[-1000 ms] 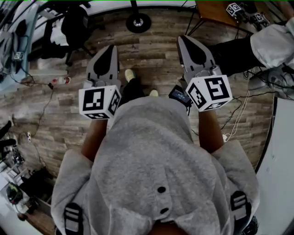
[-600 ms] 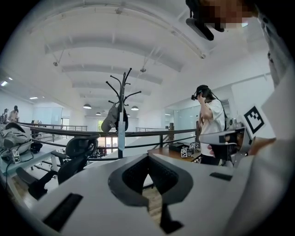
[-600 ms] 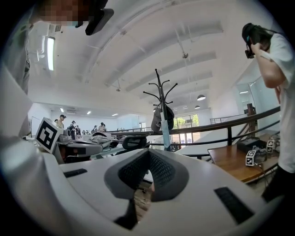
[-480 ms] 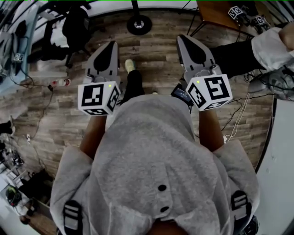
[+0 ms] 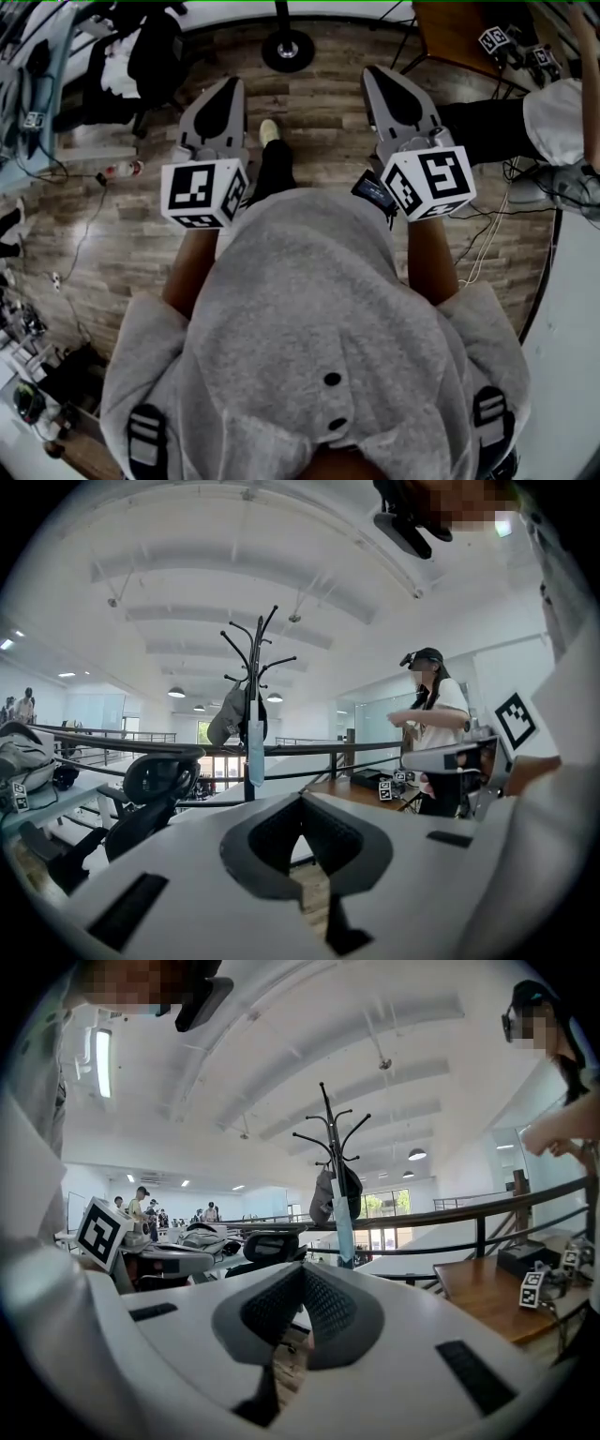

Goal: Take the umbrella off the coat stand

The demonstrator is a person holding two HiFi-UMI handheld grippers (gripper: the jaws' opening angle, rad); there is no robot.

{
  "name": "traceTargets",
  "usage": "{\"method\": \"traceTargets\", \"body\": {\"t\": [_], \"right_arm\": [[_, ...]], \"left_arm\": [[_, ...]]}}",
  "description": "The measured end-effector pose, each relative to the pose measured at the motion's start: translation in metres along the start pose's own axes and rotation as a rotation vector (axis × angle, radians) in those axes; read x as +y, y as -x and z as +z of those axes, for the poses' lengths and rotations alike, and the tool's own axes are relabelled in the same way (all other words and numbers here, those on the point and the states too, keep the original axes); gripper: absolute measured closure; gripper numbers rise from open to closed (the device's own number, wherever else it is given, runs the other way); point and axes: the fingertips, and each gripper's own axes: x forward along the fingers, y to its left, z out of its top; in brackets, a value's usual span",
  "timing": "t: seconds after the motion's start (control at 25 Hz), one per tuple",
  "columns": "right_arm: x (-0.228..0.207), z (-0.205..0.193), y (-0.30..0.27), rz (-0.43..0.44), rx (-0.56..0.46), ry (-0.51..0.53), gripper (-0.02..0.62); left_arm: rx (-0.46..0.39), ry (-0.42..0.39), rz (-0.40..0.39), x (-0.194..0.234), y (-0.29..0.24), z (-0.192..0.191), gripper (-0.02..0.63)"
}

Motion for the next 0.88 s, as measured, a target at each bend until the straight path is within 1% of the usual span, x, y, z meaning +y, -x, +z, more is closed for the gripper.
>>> {"method": "traceTargets", "body": {"t": [0.24,0.36,0.6,0.88], "right_arm": [[-0.025,-0.002,-0.055,-0.014,0.02,-0.026,0.583],[-0.037,-0.001,-0.083,-0.021,0.034,-0.034,0.583],[-0.043,0.009,-0.126,-0.027,0.043,-0.034,0.583],[-0.051,0.013,-0.165,-0.022,0.066,-0.037,0.583]], "left_arm": [[0.021,0.008,0.01,0.039,-0.047,0.004,0.591],[0.034,0.004,0.0,0.053,-0.069,0.005,0.591],[0.046,0.009,-0.017,0.081,-0.101,0.009,0.591],[0.051,0.022,-0.031,0.105,-0.132,0.016,0.591]]}}
